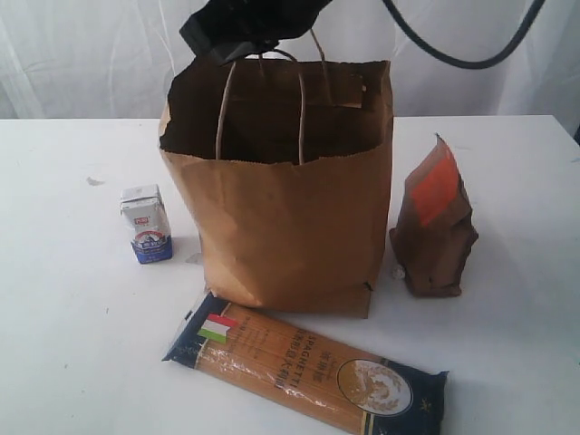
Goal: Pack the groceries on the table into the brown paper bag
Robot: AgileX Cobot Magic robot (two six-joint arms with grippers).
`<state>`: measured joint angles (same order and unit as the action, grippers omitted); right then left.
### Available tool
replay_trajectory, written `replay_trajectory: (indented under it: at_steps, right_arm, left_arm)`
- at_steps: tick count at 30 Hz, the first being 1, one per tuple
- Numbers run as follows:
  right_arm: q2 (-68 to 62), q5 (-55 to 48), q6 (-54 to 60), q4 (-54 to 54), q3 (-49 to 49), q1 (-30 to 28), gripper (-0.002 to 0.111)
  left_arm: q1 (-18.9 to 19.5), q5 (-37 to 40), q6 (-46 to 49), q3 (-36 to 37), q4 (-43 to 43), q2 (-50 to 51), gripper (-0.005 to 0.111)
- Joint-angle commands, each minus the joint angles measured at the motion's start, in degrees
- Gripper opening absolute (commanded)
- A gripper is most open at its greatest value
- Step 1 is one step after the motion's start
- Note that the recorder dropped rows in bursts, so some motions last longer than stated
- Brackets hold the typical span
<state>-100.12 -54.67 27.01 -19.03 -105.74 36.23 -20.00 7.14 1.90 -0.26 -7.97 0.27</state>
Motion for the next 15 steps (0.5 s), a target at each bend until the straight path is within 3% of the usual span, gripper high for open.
replay_trajectory:
  at_steps: [1,15]
  right_arm:
    - [-1.18,0.15,-0.37,0.9,-1.1,1.49,0.0]
    - [-4.28,-0.54,-3.16,1.41,-1.84,1.99,0.0]
  left_arm:
    - [0.03,0.12,-0.4,0.26,-0.11,-0.27,0.0]
    - [0.03,0.12,-0.4,0.26,-0.11,-0.27,0.0]
